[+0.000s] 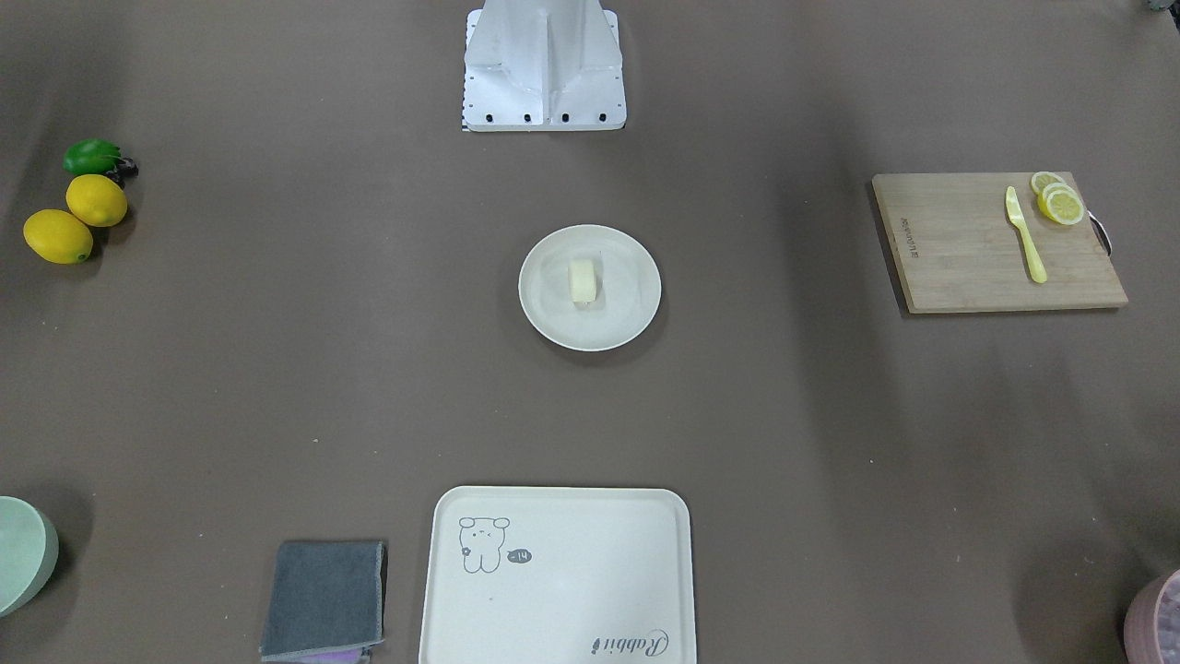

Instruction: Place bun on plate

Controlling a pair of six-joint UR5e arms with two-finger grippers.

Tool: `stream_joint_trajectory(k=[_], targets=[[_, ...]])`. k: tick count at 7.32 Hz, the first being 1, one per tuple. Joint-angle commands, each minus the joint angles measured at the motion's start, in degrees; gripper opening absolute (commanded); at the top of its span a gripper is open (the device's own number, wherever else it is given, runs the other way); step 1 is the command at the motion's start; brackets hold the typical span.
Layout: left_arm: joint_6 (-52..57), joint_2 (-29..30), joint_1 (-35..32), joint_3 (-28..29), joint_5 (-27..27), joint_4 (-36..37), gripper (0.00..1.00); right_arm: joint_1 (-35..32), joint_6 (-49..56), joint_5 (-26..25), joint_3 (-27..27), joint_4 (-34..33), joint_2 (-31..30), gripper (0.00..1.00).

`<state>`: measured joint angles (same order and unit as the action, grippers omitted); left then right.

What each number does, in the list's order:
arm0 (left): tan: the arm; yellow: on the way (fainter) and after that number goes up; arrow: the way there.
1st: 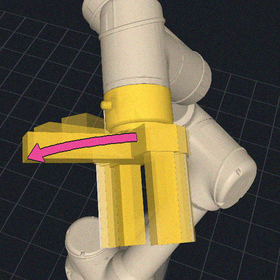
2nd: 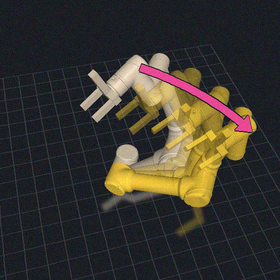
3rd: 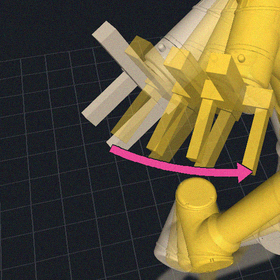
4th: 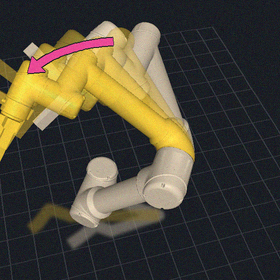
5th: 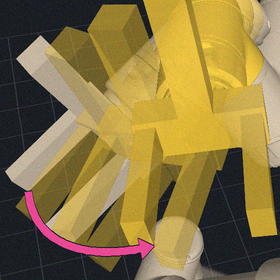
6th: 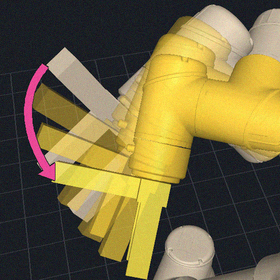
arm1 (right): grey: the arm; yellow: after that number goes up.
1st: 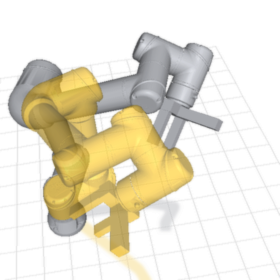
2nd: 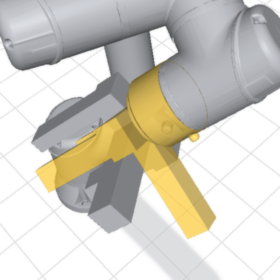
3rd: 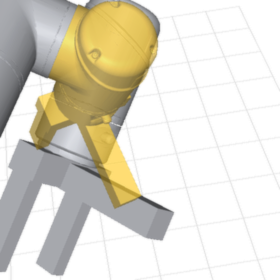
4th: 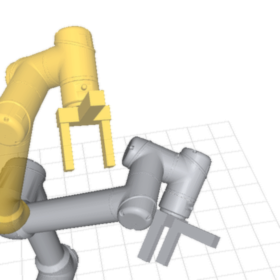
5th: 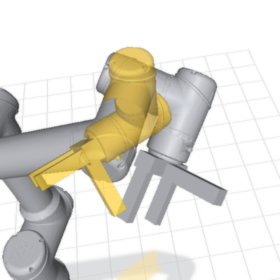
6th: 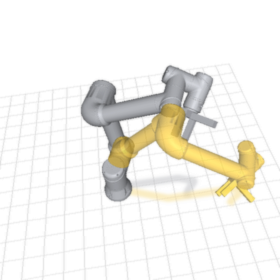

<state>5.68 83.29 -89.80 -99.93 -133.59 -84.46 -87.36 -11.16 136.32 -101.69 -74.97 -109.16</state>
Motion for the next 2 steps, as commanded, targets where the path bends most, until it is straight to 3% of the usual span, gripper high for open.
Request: stream_joint_trajectory(k=[1,2], targets=[[0.12,0.03,0.07,0.0,0.09,0.0,0.98,0.0,0.0,0.0,0.0,0.0,0.0,1.0],[0.12,-0.05,0.07,-0.09,0.0,0.0,0.98,0.0,0.0,0.0,0.0,0.0,0.0,1.0]])
